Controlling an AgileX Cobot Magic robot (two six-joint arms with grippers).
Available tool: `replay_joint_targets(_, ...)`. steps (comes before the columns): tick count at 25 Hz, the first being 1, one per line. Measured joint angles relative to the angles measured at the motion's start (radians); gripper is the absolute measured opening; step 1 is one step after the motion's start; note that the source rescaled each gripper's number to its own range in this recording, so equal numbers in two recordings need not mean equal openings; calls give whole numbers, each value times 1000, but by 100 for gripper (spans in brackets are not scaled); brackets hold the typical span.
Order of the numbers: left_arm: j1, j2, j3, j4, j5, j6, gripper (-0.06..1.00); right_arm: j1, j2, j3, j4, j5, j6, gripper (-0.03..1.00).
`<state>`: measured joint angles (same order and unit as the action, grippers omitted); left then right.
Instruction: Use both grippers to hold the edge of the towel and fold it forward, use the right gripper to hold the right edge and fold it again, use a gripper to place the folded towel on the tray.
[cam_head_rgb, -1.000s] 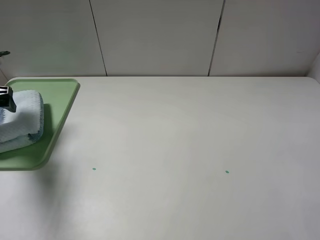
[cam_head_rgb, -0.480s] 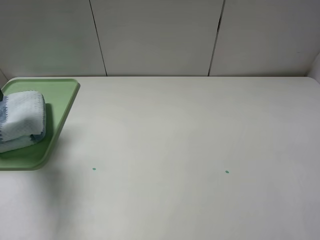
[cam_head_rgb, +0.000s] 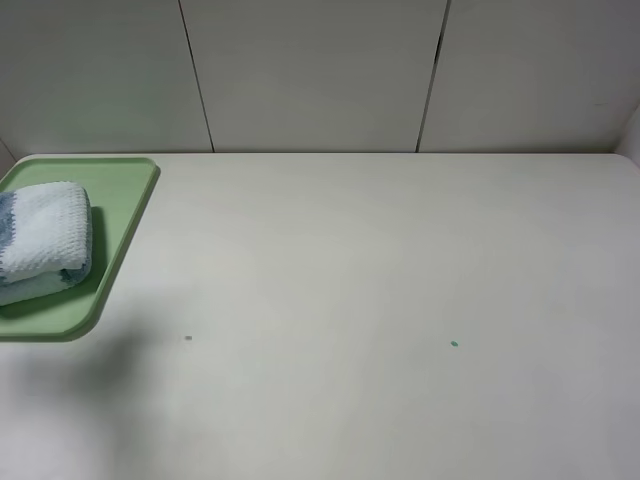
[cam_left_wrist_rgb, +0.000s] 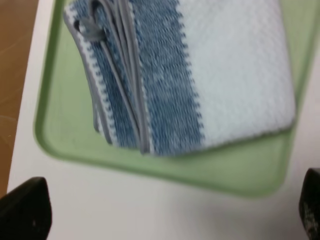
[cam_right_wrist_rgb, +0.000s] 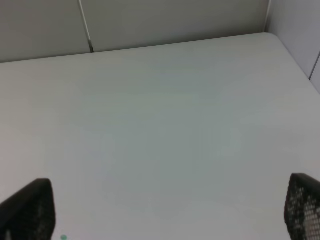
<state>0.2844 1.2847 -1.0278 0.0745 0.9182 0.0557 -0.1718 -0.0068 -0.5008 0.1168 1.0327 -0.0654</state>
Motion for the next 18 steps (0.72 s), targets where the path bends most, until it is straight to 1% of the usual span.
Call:
replay_joint_targets(6,0,-136,0,-51,154,65,100,0,0,0,0,0,0,100)
replay_joint_targets(9,0,-205,0,-59,246,79,100,0,0,0,0,0,0,100)
replay_joint_targets(14,0,-342,11,-66,254,91,100,0,0,0,0,0,0,100)
replay_joint_targets(18,0,-500,62,-98,256,96,100,0,0,0,0,0,0,100)
